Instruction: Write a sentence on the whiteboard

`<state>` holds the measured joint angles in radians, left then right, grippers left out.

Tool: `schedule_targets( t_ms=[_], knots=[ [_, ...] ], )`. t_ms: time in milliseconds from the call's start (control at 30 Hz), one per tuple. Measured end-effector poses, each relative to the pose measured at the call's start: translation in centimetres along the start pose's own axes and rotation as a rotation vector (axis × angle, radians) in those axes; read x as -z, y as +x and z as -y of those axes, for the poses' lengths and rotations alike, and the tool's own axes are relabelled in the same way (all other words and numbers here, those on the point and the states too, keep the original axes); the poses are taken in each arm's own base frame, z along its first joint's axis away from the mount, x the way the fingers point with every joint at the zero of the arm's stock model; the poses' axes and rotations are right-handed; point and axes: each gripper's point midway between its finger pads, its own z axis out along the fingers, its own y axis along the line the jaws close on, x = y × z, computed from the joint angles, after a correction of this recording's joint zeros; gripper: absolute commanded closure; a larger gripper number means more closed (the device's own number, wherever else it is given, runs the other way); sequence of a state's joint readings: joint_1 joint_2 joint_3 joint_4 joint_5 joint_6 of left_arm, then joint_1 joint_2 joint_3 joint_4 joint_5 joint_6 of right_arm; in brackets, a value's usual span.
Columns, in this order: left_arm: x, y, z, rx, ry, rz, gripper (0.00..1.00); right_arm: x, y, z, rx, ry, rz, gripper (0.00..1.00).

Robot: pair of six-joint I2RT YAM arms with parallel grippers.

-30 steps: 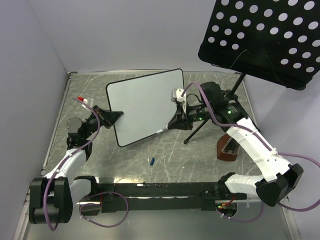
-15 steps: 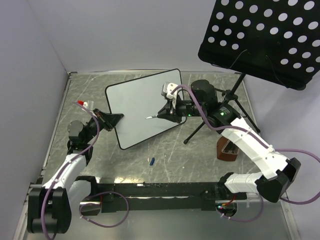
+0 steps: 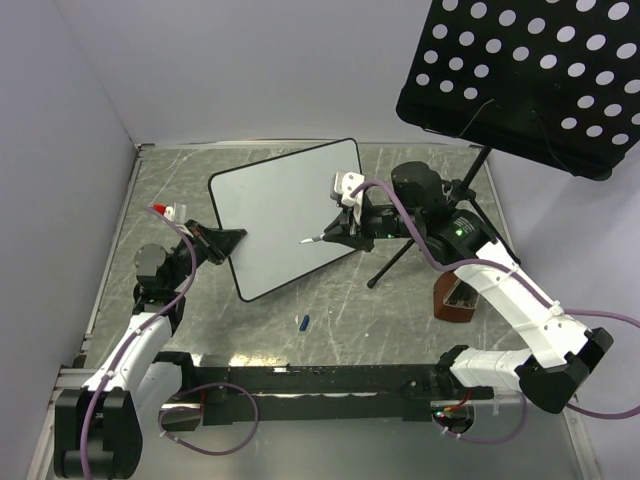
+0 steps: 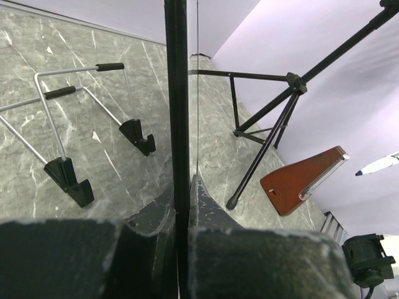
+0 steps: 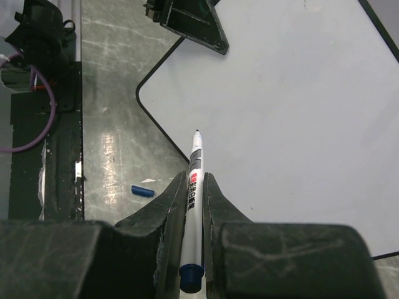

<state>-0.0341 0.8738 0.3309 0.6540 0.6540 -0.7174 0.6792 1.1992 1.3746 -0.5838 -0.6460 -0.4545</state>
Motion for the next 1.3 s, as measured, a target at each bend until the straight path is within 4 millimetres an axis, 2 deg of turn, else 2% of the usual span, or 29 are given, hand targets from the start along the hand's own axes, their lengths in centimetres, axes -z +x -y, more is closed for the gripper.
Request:
schedule_targets(
  t_ms=[1300],
  knots=[
    [-0.1,0.5,0.2,0.008,-0.012,0.003,0.99,-1.0,1.0,-0.1,-0.022,-0.037,-0.025,1.0]
  ],
)
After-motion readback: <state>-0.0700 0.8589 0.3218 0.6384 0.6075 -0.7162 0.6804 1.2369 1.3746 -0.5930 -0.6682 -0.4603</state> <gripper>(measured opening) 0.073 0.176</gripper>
